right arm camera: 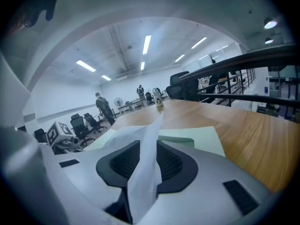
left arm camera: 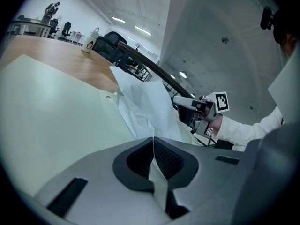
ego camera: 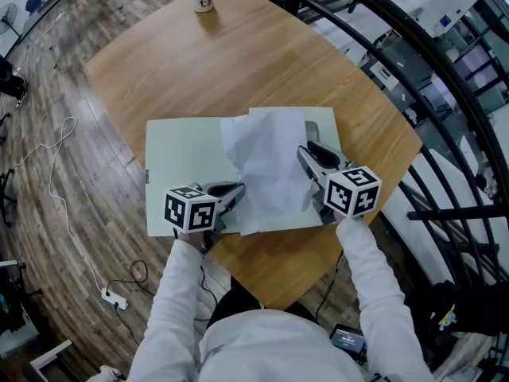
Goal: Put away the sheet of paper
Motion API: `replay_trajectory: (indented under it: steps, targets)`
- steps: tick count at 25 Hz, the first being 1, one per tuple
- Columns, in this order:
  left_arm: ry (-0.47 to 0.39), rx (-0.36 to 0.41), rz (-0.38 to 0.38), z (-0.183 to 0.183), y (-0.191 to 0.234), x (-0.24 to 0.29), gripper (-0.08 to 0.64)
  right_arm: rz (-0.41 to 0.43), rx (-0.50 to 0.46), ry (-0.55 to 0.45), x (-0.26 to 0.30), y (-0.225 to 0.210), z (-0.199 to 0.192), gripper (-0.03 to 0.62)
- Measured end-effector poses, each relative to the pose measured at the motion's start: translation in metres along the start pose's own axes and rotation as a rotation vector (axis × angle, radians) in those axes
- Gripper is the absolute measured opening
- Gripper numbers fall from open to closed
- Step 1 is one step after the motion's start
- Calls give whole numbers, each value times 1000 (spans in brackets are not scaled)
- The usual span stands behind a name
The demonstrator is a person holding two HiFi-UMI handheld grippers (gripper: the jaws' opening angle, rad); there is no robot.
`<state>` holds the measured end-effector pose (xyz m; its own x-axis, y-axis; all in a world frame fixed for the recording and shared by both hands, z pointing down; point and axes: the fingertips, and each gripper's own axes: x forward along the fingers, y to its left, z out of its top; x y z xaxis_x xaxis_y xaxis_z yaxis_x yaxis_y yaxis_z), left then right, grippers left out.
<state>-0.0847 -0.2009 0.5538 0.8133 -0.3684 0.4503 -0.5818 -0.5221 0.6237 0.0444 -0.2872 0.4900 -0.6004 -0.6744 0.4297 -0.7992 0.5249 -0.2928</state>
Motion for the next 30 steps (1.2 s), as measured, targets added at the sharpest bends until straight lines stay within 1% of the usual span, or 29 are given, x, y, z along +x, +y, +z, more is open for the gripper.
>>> replay_trajectory:
  steps: [3, 5, 8, 12, 14, 17, 22, 26, 30]
  targets:
    - [12, -7, -6, 0, 2, 3, 17, -65, -16, -17, 0, -12, 6, 119]
    - [19, -10, -8, -1, 2, 4, 17, -91, -20, -29, 1, -17, 10, 120]
    - [23, -11, -7, -1, 3, 6, 17, -87, -27, -23, 12, -17, 14, 120]
    - [41, 1, 12, -3, 5, 11, 17, -69, -65, 26, 37, -12, 9, 118]
    - [47, 5, 15, -4, 5, 11, 17, -68, -63, 51, 50, -9, 5, 118]
    - [47, 0, 13, -3, 4, 11, 17, -89, -53, 84, 69, -9, 2, 118]
    - [46, -7, 4, -3, 6, 15, 17, -140, -66, 130, 93, -15, -5, 130]
    - [43, -15, -9, -6, 4, 15, 17, -159, -56, 161, 100, -15, -17, 156]
    - [53, -23, -8, -7, 5, 17, 17, -174, -54, 184, 105, -18, -24, 164]
